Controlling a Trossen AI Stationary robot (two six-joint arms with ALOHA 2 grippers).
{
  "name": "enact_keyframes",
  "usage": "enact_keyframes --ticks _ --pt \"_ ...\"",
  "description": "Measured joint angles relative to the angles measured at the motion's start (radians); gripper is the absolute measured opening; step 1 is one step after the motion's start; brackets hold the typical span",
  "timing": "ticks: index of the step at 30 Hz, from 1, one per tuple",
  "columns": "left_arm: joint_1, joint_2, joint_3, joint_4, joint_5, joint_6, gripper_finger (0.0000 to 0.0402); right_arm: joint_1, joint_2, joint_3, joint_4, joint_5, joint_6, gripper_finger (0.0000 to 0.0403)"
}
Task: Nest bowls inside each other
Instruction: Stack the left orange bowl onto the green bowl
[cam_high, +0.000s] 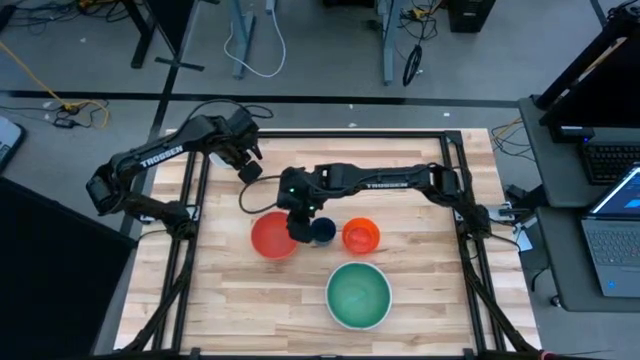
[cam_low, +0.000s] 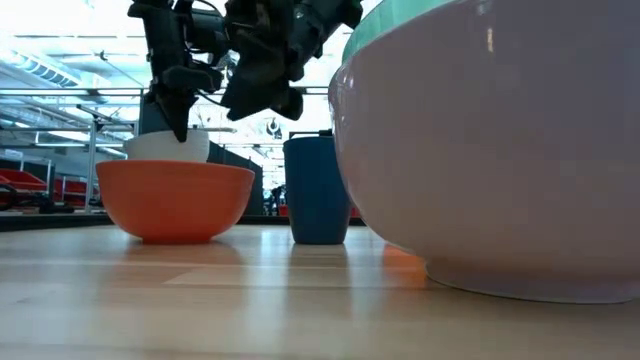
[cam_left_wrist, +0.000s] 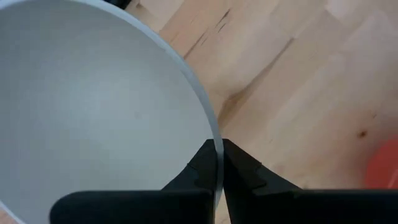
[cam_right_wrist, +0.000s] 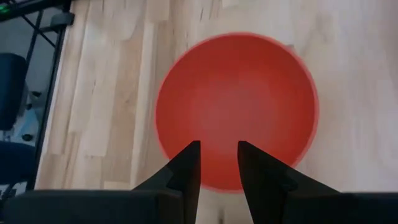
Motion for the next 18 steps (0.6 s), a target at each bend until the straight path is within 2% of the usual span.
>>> enact_keyframes --ticks 12,18 --pt "-0.002 -0.012 0.000 -0.002 0.000 0.000 0.0000 -0.094 0.004 -0.002 -0.042 0.035 -0.035 0.0091" --pt "-0.002 -0.012 0.000 0.002 -0.002 0.001 0.0000 -0.093 0.008 -0.002 -0.069 0.032 -0.037 0.0091"
